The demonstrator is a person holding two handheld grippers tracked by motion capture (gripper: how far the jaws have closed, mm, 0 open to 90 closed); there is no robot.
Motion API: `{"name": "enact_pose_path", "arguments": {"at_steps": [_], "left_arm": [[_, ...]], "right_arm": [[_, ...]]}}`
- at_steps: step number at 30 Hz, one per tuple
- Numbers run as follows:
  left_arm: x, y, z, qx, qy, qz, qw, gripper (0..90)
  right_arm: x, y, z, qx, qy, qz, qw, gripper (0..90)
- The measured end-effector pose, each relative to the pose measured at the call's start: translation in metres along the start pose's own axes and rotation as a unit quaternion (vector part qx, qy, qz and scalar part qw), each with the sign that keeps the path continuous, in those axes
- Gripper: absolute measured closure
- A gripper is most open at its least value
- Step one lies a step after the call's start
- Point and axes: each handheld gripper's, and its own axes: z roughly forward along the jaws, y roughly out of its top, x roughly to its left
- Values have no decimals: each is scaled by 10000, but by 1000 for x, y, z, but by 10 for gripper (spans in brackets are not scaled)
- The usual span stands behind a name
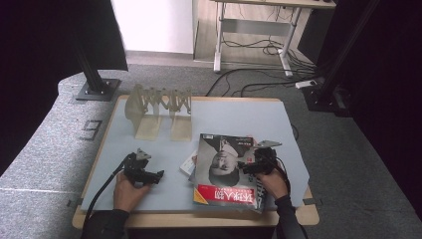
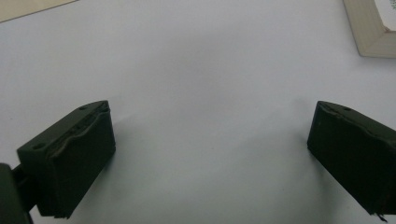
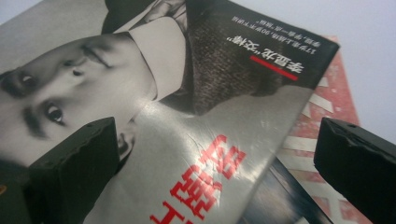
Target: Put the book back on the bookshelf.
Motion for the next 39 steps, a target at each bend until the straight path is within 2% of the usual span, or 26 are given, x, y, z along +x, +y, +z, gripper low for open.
{"name": "enact_pose_path", "arguments": {"at_steps": [6, 15, 20, 27, 31, 34, 39], "left_arm": [[0, 0, 0, -6, 4, -2, 10000, 6], [0, 0, 0, -4, 1, -3, 10000, 6], [0, 0, 0, -4, 5, -1, 10000, 6], [0, 0, 0, -6, 5, -2, 10000, 6], [0, 0, 0, -5, 5, -2, 10000, 6], [0, 0, 0, -6, 5, -4, 10000, 6], [0, 0, 0, -5, 8, -4, 10000, 6]], "right_arm": [[2, 3, 7, -2, 190, -4, 9998, 0], [7, 4, 9, -60, 165, -165, 9997, 0], [17, 7, 13, -33, 321, -309, 9990, 0], [27, 11, 17, -14, 402, -448, 9982, 0], [38, 16, 23, 19, 517, -563, 9971, 0], [40, 17, 24, 25, 557, -592, 9967, 0], [38, 15, 21, 9, 577, -508, 9970, 1]]}}
